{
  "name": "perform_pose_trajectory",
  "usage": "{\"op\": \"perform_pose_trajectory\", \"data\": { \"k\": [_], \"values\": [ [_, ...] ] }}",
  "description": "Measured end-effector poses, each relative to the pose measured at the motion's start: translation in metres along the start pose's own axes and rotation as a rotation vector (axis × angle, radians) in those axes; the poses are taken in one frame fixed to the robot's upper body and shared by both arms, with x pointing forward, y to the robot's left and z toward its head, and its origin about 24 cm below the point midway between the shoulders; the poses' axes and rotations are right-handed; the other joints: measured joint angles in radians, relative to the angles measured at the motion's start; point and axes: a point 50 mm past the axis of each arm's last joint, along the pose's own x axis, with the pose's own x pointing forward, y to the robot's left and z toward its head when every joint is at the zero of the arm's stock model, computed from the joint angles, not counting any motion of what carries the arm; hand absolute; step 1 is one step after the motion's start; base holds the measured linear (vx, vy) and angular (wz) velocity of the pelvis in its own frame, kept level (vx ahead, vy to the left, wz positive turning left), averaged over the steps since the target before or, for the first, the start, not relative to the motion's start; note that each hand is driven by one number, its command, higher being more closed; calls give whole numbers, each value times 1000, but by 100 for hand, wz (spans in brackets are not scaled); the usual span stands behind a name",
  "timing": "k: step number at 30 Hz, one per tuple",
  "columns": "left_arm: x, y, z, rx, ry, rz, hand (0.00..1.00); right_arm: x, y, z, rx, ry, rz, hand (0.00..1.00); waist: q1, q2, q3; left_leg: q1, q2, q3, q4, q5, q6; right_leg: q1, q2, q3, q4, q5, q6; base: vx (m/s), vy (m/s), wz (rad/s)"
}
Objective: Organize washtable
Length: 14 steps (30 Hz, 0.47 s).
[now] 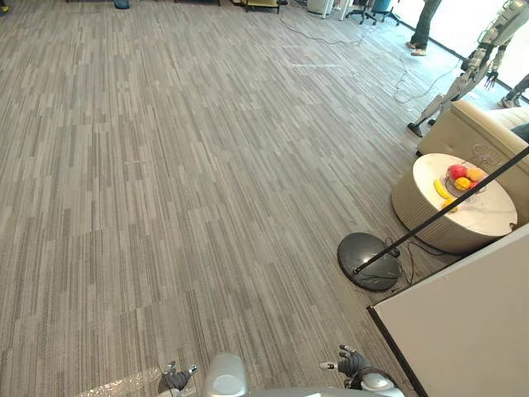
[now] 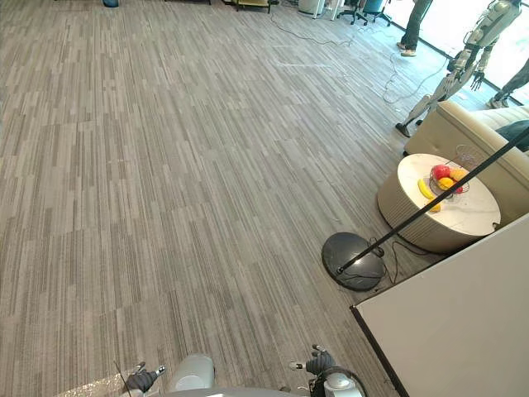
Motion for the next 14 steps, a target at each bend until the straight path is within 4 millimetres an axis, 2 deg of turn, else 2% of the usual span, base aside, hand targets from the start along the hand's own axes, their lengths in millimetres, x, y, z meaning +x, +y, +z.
{"op": "perform_pose_trajectory", "data": {
  "k": [4, 11, 14],
  "values": [
    [-1, 1, -2, 2, 3, 2, 0, 0, 0, 1, 16, -3, -3, 0, -14, 7, -2, -1, 0, 1, 1, 0, 0, -3, -3, 4, -2, 2, 2, -46, 20, -2],
    [-2, 0, -4, 16, 0, -4, 0, 0, -1, -1, 15, -6, -15, 0, -15, 17, -18, -14, -2, 9, -1, 0, 0, -18, -3, 24, -21, 7, 10, -32, 9, -7],
    [-3, 2, -7, 18, 2, 0, 0, -1, 0, -1, 15, -11, -20, 0, -15, 17, -28, -14, -18, 8, -16, 1, 1, -18, -7, 22, -34, 11, 13, 0, 0, 0]
  ]
}}
